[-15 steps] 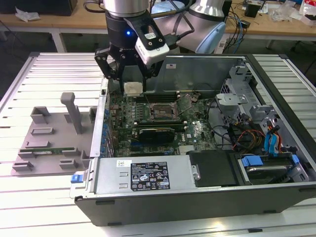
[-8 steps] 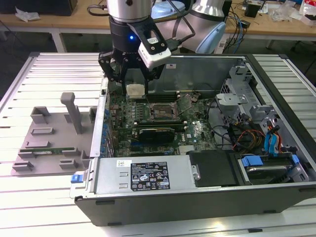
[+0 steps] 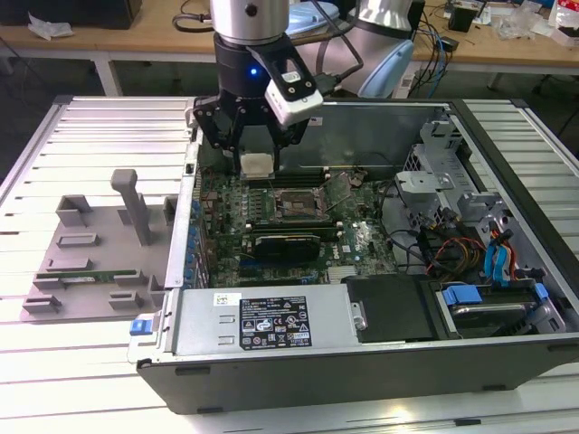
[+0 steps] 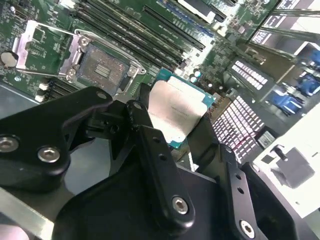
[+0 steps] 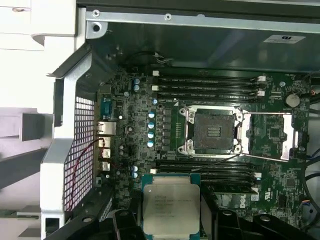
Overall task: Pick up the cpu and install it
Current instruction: 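Pick up the cpu and move it towards the insertion slot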
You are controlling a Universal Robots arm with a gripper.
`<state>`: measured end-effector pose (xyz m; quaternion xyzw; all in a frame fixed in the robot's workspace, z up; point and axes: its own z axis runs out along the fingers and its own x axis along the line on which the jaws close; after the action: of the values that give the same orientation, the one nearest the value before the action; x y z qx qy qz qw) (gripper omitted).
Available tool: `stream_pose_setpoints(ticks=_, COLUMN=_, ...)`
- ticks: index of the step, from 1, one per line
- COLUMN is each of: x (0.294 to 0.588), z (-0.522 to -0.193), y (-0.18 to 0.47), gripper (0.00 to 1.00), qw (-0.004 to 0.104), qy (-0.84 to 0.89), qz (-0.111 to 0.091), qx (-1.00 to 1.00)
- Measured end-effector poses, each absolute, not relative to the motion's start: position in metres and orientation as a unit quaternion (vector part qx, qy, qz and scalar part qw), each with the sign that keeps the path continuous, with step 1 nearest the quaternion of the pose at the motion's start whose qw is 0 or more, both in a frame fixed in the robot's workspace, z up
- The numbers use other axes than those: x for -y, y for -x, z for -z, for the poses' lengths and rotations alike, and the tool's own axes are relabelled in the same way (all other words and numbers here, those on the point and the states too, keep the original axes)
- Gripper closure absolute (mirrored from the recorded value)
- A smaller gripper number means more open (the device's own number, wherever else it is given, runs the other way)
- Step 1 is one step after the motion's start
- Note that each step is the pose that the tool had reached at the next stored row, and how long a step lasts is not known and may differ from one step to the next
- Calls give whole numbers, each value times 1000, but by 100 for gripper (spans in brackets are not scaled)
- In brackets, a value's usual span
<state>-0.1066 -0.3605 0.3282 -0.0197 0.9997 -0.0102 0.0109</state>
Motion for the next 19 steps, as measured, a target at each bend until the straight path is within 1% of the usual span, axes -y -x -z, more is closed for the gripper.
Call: stream_pose_setpoints(ticks=19, x=354, z=-315, y=78, gripper=45, qw=10, qy=20, qz=10, qx=-1000)
